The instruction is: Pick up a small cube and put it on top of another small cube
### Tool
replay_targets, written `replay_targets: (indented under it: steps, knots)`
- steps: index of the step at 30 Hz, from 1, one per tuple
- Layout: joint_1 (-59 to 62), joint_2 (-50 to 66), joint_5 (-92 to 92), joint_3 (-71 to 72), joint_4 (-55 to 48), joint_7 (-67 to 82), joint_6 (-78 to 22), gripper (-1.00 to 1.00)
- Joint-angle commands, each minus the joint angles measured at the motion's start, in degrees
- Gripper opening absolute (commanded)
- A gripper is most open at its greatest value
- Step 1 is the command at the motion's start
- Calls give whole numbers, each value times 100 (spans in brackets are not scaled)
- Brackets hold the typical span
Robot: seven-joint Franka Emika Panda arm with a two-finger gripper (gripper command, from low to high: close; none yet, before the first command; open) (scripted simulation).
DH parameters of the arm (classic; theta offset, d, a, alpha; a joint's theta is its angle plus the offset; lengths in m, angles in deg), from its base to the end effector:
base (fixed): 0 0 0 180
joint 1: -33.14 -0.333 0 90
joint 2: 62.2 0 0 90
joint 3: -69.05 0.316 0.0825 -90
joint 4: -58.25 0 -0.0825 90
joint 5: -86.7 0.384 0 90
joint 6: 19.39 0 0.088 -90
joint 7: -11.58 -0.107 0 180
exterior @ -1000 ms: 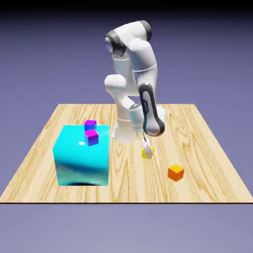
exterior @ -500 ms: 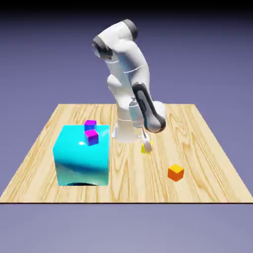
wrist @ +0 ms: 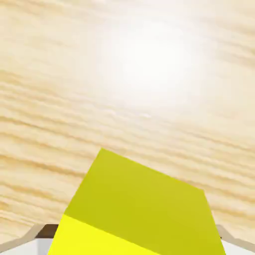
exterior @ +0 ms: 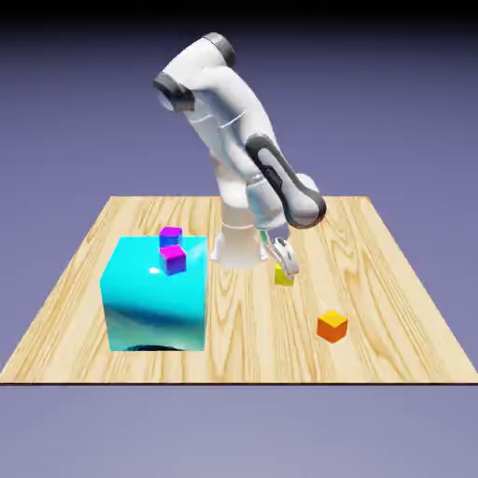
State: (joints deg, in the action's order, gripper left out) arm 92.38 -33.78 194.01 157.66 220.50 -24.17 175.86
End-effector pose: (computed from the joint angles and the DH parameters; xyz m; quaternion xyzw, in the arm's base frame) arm 0.2546 0.0959 0.1808 -0.5010 0.8512 0.1135 0.1075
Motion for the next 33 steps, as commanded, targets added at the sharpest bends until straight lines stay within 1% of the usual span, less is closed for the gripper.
replay_targets:
  steps: [1, 33]
  knots:
    - [-70, -159, -244, -205, -34, -198, -210, -100]
    - [-2247, -5227, -8171, -6766, -1114, -6732, -6946, -100]
